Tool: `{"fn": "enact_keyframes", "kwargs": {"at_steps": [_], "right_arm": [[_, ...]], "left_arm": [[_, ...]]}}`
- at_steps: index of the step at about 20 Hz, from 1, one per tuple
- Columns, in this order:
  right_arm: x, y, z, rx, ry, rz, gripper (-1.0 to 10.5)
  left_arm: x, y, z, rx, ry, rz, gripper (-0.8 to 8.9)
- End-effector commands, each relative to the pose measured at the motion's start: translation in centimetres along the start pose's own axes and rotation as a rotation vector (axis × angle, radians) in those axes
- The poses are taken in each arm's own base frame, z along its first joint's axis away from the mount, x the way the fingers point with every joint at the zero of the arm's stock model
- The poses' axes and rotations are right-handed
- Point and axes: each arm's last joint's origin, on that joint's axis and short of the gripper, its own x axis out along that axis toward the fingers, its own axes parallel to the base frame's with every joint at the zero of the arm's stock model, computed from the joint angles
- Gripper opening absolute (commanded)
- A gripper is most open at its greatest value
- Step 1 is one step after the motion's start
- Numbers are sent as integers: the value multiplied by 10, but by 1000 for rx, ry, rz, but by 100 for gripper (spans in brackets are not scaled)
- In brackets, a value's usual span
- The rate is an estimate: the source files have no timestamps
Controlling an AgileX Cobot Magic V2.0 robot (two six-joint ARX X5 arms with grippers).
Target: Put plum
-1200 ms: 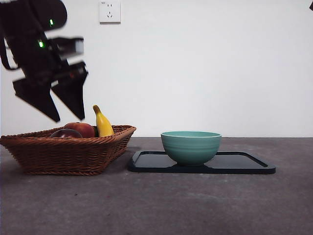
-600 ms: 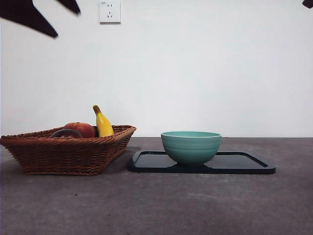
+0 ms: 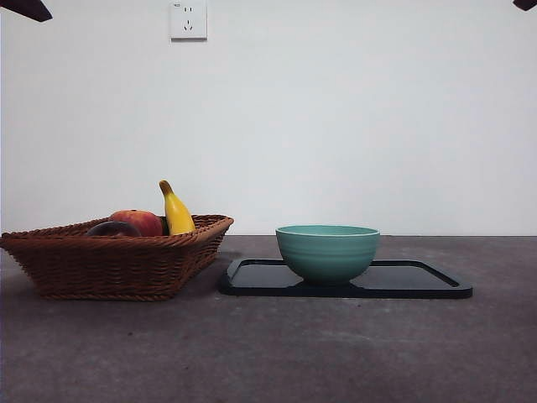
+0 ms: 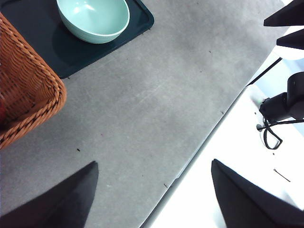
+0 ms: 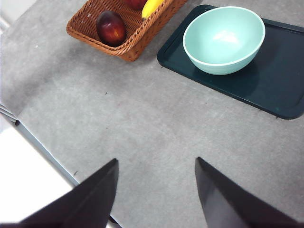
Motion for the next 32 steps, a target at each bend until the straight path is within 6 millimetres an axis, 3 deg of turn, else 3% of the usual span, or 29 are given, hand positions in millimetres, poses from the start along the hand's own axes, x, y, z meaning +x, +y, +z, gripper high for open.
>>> {"fn": "enact_keyframes", "kwargs": {"at_steps": [1, 4, 8, 16, 19, 25, 32], "right_arm": [[0, 1, 2, 28, -9, 0, 256], [3, -3, 7, 135, -30, -70, 257], [26, -13, 31, 206, -66, -78, 257], [107, -63, 107, 253, 69, -190, 277], [143, -82, 124, 263, 132, -215, 277], [202, -113, 124, 280, 221, -251, 277], [239, -130, 109, 284, 255, -263, 275]], "left_arm": [[-1, -1, 4, 31, -11, -4, 374], [-1, -1, 4, 31, -11, -4, 374], [-1, 0, 4, 33, -15, -3, 374], [-1, -1, 4, 30, -15, -3, 374], [-1, 0, 4, 30, -15, -3, 374], [-1, -1, 4, 30, -15, -3, 374], [-1, -1, 4, 30, -15, -3, 374]]}}
